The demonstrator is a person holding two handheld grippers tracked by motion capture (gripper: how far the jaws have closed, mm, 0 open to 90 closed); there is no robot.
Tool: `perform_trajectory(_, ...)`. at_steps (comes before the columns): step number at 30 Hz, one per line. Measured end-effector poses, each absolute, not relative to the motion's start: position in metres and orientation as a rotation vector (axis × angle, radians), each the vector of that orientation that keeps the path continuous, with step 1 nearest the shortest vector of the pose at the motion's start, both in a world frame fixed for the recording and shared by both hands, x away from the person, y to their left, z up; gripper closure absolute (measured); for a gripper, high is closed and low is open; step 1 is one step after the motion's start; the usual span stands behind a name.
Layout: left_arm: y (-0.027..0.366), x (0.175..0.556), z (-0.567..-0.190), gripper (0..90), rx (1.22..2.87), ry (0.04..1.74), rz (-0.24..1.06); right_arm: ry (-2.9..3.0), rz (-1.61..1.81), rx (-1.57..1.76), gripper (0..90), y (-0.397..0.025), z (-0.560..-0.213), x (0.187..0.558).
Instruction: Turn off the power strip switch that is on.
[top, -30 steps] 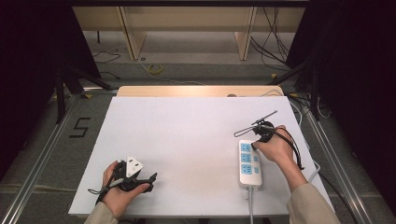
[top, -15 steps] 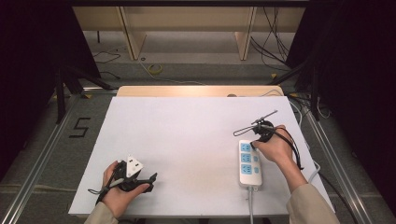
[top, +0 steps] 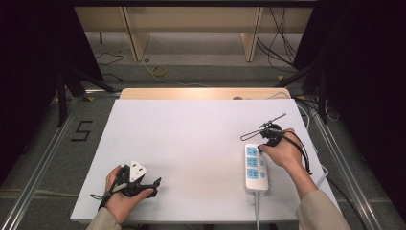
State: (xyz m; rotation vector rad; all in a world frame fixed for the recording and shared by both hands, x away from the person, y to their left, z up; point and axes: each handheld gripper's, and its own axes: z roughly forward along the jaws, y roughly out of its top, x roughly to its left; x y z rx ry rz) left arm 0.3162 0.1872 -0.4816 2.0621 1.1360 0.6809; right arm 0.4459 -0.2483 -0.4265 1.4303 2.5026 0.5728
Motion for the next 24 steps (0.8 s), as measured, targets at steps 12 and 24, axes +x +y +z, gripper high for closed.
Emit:
perform_trajectory(12,0.187,0.316,-0.482,15.4,2.064,1.139,0.676,2.483,0.583,1.43,90.0,-0.258,-0.422,0.437)
perform_trajectory(24,0.187,0.316,-0.482,15.4,2.063,1.142,0.674,2.466,0.619,1.43,90.0,-0.272,-0.423,0.425)
